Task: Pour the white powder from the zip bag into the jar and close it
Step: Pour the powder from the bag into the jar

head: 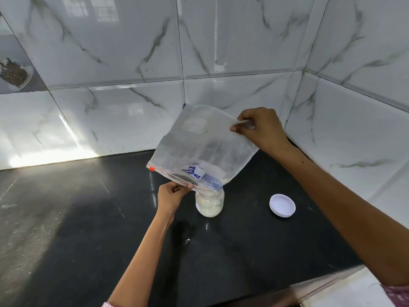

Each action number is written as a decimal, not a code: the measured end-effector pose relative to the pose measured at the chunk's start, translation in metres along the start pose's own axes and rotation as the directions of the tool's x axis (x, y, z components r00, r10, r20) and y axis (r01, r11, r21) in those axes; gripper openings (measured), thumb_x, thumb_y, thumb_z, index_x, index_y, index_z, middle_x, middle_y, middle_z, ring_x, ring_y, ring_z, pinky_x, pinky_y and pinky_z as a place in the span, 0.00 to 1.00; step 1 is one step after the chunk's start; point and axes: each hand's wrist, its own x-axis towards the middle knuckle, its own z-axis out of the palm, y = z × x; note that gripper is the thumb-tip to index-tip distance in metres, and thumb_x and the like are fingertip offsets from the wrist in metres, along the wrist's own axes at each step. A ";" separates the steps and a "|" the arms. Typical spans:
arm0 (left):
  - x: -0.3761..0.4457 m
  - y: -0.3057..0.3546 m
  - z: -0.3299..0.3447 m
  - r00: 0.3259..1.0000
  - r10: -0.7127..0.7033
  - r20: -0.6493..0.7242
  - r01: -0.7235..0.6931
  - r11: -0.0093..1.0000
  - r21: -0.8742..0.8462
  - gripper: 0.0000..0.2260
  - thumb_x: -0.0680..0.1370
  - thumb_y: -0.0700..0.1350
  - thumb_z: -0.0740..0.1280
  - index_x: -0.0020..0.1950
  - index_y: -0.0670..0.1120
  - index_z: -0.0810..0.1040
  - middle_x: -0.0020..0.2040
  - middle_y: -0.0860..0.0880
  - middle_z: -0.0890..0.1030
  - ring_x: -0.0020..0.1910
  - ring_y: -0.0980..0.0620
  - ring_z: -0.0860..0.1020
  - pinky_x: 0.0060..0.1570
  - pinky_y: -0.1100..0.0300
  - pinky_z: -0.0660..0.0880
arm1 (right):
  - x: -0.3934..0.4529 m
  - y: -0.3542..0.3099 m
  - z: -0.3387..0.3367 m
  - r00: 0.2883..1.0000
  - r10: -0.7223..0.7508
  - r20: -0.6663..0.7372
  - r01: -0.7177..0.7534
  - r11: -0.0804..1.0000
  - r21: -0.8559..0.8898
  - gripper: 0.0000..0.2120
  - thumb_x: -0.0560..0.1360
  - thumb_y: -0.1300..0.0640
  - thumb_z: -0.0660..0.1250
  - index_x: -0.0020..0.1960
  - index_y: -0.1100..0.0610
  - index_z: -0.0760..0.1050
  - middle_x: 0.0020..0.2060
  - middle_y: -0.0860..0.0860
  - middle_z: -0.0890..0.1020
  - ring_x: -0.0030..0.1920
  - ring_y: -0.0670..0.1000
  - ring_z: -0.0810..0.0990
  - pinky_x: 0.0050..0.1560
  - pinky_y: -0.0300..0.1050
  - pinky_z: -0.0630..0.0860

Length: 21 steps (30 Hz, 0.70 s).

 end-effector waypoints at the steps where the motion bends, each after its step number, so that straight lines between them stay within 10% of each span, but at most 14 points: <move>1: 0.000 -0.001 0.000 1.000 -0.004 -0.004 0.004 1.000 0.008 0.05 0.69 0.35 0.74 0.43 0.42 0.83 0.37 0.52 0.86 0.39 0.57 0.83 0.42 0.69 0.77 | 0.000 -0.003 0.001 1.000 -0.011 -0.015 0.011 1.000 0.001 0.10 0.70 0.51 0.72 0.43 0.57 0.80 0.38 0.49 0.79 0.41 0.49 0.76 0.42 0.43 0.71; 6: -0.001 -0.003 0.002 0.999 -0.030 -0.035 0.031 0.999 0.016 0.06 0.69 0.37 0.75 0.44 0.44 0.84 0.43 0.48 0.85 0.43 0.55 0.83 0.44 0.68 0.77 | 0.008 -0.013 0.003 0.968 0.004 0.251 0.031 0.990 -0.137 0.14 0.74 0.51 0.68 0.57 0.56 0.71 0.53 0.55 0.80 0.48 0.53 0.76 0.45 0.46 0.70; 11: -0.001 -0.001 0.003 0.997 -0.043 -0.059 0.044 0.999 0.022 0.06 0.69 0.37 0.75 0.45 0.41 0.84 0.44 0.45 0.85 0.44 0.53 0.83 0.46 0.66 0.77 | 0.010 -0.011 -0.023 0.744 0.272 0.610 -0.105 0.949 -0.296 0.29 0.71 0.64 0.71 0.66 0.54 0.61 0.57 0.57 0.72 0.47 0.58 0.79 0.40 0.48 0.80; 17: -0.004 -0.002 0.004 0.996 -0.036 -0.084 0.038 0.999 0.025 0.05 0.69 0.37 0.75 0.43 0.43 0.84 0.43 0.45 0.85 0.43 0.54 0.83 0.44 0.68 0.77 | 0.010 -0.014 -0.027 0.970 0.152 0.192 -0.146 0.988 -0.044 0.20 0.66 0.68 0.74 0.55 0.61 0.73 0.48 0.57 0.77 0.40 0.53 0.78 0.39 0.45 0.81; 21: -0.006 -0.005 0.001 0.996 -0.029 -0.078 0.032 0.999 0.030 0.07 0.70 0.35 0.74 0.47 0.38 0.83 0.45 0.43 0.84 0.39 0.57 0.82 0.40 0.71 0.76 | 0.007 -0.016 -0.019 0.998 0.053 0.034 -0.054 0.998 0.033 0.13 0.64 0.64 0.77 0.46 0.62 0.77 0.40 0.53 0.79 0.39 0.50 0.79 0.37 0.37 0.74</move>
